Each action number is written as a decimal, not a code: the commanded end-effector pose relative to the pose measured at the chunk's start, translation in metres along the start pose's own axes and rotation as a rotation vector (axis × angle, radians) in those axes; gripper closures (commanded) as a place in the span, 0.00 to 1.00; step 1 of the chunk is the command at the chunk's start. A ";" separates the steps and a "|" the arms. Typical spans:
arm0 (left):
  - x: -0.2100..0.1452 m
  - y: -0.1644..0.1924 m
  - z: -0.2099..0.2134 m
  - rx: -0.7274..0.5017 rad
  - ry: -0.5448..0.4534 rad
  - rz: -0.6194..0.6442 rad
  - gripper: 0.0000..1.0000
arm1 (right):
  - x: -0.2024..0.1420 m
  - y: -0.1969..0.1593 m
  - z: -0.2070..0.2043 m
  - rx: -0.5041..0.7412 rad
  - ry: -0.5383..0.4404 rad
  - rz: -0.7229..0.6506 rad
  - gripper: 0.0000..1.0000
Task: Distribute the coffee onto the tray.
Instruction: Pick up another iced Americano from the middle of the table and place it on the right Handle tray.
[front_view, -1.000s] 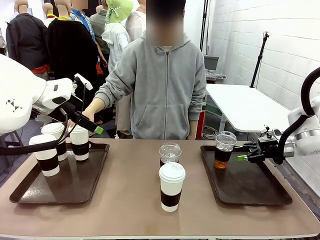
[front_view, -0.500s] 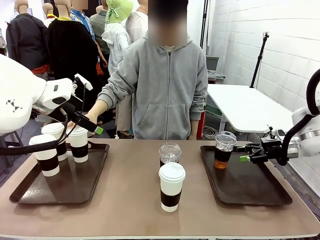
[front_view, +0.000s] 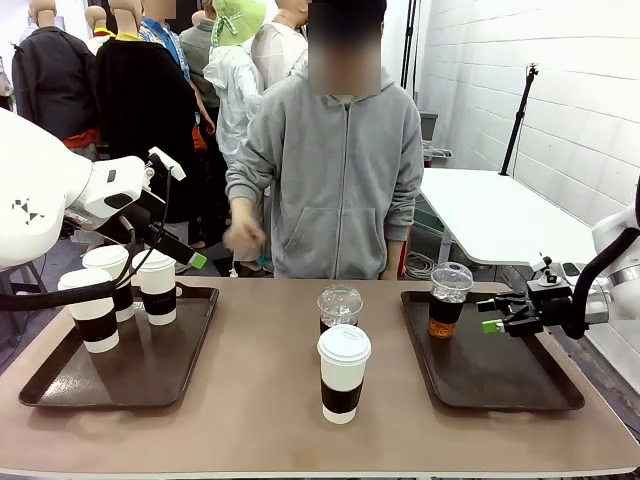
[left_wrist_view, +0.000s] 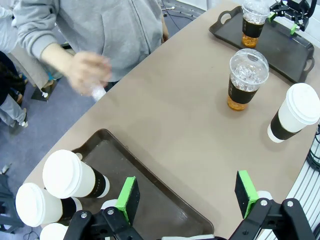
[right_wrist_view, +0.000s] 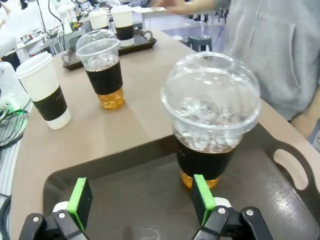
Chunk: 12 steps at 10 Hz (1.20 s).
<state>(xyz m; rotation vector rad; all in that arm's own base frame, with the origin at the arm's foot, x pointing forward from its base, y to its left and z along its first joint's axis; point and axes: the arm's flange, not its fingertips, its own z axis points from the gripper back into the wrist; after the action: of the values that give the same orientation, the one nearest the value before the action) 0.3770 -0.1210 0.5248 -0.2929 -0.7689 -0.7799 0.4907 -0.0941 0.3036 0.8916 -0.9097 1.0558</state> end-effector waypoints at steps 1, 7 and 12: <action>-0.001 0.002 0.000 -0.006 -0.003 0.003 0.00 | 0.001 0.029 -0.005 0.000 0.028 0.008 0.00; -0.001 0.002 0.000 -0.006 -0.003 0.003 0.00 | -0.008 0.049 -0.024 0.045 0.018 -0.007 0.00; -0.001 0.002 0.000 -0.006 -0.003 0.003 0.00 | -0.003 0.065 -0.059 0.052 -0.022 0.025 0.00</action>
<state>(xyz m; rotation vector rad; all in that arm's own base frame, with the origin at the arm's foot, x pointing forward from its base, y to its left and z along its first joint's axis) 0.3770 -0.1210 0.5248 -0.2929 -0.7689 -0.7799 0.4445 -0.0369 0.2911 0.9706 -0.8733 1.0963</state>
